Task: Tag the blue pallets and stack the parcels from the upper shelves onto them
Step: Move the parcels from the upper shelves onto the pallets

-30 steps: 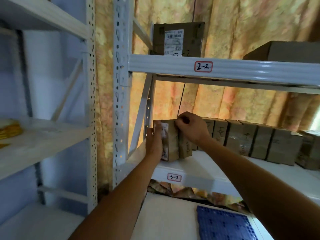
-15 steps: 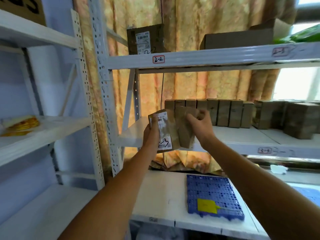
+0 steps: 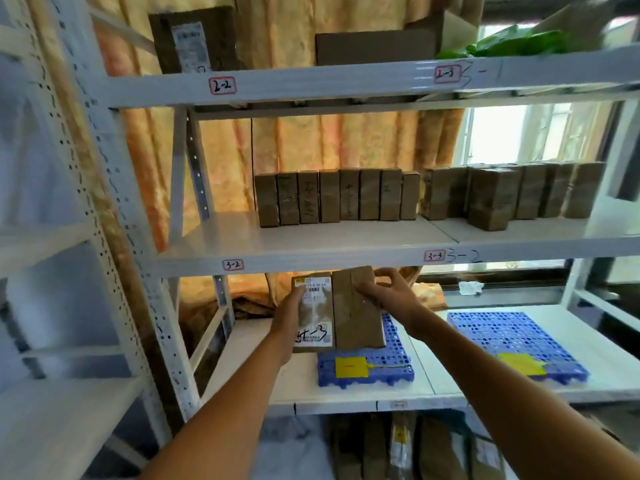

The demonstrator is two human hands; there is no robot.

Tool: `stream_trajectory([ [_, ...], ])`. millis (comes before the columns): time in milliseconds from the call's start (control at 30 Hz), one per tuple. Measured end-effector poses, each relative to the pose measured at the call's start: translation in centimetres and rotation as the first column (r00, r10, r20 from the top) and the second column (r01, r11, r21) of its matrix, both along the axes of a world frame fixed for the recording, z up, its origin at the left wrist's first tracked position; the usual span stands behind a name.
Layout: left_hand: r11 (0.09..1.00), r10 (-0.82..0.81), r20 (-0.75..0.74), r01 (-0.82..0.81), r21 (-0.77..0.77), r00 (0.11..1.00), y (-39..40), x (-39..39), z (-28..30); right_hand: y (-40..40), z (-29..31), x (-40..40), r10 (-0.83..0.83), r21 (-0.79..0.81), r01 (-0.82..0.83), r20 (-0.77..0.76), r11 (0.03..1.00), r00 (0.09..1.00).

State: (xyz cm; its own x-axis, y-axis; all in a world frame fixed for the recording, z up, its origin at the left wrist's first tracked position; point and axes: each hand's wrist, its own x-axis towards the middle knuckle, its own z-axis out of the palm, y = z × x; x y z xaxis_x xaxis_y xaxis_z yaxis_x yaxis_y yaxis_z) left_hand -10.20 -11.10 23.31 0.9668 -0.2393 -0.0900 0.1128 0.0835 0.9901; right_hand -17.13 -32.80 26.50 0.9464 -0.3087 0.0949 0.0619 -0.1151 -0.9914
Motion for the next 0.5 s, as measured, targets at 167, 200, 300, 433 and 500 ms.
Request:
stream_trajectory([
  [167,0.996,0.088,-0.009,-0.088,-0.027,0.996,-1.8,1.4,-4.6,-2.1,-5.1,2.1,-0.058,0.005,0.058,-0.080,0.998,0.995],
  [200,0.992,0.126,-0.032,-0.126,-0.008,0.992,-2.1,1.9,-5.9,-2.2,-6.5,2.9,-0.068,0.004,0.069,-0.097,0.998,0.993],
  [300,0.976,0.205,-0.099,-0.196,0.093,0.974,-2.5,3.8,-9.1,-1.9,-10.9,5.5,-0.082,0.038,0.090,-0.166,0.995,0.983],
  [433,0.969,0.238,-0.160,-0.223,0.108,0.958,-2.9,8.7,-13.7,-1.8,-16.5,10.0,-0.068,0.088,0.096,-0.281,0.992,0.957],
  [500,0.969,0.240,-0.204,-0.224,0.099,0.949,-3.0,10.8,-15.8,-1.7,-18.7,11.7,-0.097,0.099,0.138,-0.337,0.985,0.936],
])
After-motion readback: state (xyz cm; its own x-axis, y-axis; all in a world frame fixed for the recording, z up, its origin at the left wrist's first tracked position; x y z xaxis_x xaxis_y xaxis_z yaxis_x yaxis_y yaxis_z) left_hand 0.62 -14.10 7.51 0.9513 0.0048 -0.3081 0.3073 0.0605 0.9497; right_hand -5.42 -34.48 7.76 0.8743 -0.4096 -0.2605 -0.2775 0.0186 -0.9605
